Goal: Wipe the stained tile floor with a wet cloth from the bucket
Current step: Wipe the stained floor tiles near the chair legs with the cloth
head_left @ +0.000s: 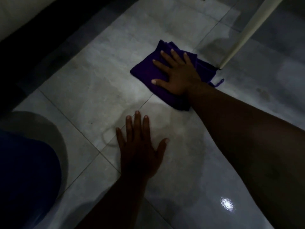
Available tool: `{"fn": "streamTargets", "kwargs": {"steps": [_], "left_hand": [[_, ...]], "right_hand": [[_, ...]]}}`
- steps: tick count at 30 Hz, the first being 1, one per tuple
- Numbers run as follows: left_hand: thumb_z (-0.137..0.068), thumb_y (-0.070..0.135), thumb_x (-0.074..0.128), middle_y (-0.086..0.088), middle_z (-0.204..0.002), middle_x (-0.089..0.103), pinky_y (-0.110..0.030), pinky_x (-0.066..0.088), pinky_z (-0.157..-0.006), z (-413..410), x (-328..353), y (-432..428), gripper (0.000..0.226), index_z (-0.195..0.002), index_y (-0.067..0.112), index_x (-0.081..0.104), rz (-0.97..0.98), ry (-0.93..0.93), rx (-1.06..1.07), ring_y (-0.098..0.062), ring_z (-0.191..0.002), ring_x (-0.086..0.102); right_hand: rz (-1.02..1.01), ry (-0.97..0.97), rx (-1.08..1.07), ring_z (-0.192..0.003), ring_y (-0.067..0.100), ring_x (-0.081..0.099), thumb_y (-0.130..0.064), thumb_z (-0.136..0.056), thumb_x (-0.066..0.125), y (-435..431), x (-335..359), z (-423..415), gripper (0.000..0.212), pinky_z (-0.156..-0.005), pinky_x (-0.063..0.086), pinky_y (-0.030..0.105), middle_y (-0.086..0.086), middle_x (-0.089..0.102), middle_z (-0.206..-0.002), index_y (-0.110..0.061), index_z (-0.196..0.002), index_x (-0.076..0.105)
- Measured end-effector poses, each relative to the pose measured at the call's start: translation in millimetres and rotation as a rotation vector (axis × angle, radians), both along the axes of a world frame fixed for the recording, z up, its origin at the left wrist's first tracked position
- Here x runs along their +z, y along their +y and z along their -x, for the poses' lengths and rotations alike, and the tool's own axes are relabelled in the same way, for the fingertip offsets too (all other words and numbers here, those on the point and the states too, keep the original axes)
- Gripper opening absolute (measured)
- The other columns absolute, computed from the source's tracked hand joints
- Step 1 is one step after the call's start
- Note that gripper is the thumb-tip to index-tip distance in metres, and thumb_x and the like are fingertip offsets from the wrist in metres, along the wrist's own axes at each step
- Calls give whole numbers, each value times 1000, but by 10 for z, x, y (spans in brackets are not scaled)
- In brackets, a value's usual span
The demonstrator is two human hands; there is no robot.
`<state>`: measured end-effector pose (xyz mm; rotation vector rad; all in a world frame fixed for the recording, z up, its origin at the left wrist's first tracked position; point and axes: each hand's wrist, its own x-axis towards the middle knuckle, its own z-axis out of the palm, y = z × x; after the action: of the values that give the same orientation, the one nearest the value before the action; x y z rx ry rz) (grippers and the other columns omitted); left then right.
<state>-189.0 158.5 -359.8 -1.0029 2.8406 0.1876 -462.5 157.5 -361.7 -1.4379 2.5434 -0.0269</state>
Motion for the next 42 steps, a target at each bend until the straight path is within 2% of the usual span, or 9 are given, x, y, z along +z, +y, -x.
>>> {"fn": "streamTargets", "kwargs": {"steps": [12,14,17,22,25,28,33,38,42], "left_hand": [[-89,76,25,-7,-168,7,-61,8,-121,7,-10,20,89,-157,20,19,-7,3,4,-29,-156,5],[-88,75,25,-7,-168,7,-61,8,-121,1,4,3,89,-157,20,20,-4,-13,4,-29,-155,5],[-89,74,27,-8,-167,13,-61,11,-120,-23,13,-5,87,-156,19,24,9,1,1,-31,-155,11],[-89,72,28,-9,-167,13,-61,13,-120,-19,-4,-12,86,-156,18,24,30,24,-9,-32,-154,12],[-90,71,30,-9,-167,14,-61,12,-120,-46,-39,3,86,-155,16,25,56,40,-20,-32,-154,13],[-90,70,31,-10,-167,14,-61,11,-120,-27,-57,24,86,-155,15,24,72,51,-24,-32,-154,12],[-90,72,23,-9,-168,8,-62,9,-121,-17,-41,31,87,-156,16,18,52,21,-11,-32,-155,7],[-89,74,20,-6,-168,2,-62,4,-121,-25,-51,7,88,-157,20,12,-11,31,-15,-30,-155,-1],[-89,73,20,-10,-168,7,-65,9,-119,-51,-73,-9,87,-157,19,14,41,49,-36,-33,-155,4]], "right_hand": [[-58,-68,-714,-148,52,-16,-80,-87,13,-34,107,415,93,-115,-8,72,17,-16,-166,-25,-159,-6],[-43,-31,-639,-148,53,-12,-79,-88,12,-62,95,156,92,-115,-6,73,20,-11,-166,-23,-160,-2],[1,-29,-313,-152,44,-12,-77,-90,10,186,68,-370,85,-118,-6,67,11,-8,-168,-30,-159,1],[-14,-1,72,-155,34,1,-75,-91,20,1354,89,-766,75,-122,5,62,0,9,-168,-38,-157,19],[-11,46,72,-153,37,15,-74,-91,25,2137,81,-431,75,-119,15,62,3,22,-165,-36,-155,28],[-42,33,-206,-154,36,11,-81,-87,12,2668,131,64,83,-121,11,62,5,17,-167,-37,-156,15],[-41,38,-567,-154,39,-2,-79,-87,11,2100,111,139,87,-122,-1,61,9,0,-169,-31,-159,5],[50,5,-228,-154,39,0,-76,-90,22,1700,8,-1026,80,-121,3,64,8,8,-169,-34,-158,16],[67,29,153,-154,34,11,-69,-94,36,2502,-6,-1511,70,-122,8,60,1,21,-166,-34,-155,31]]}}
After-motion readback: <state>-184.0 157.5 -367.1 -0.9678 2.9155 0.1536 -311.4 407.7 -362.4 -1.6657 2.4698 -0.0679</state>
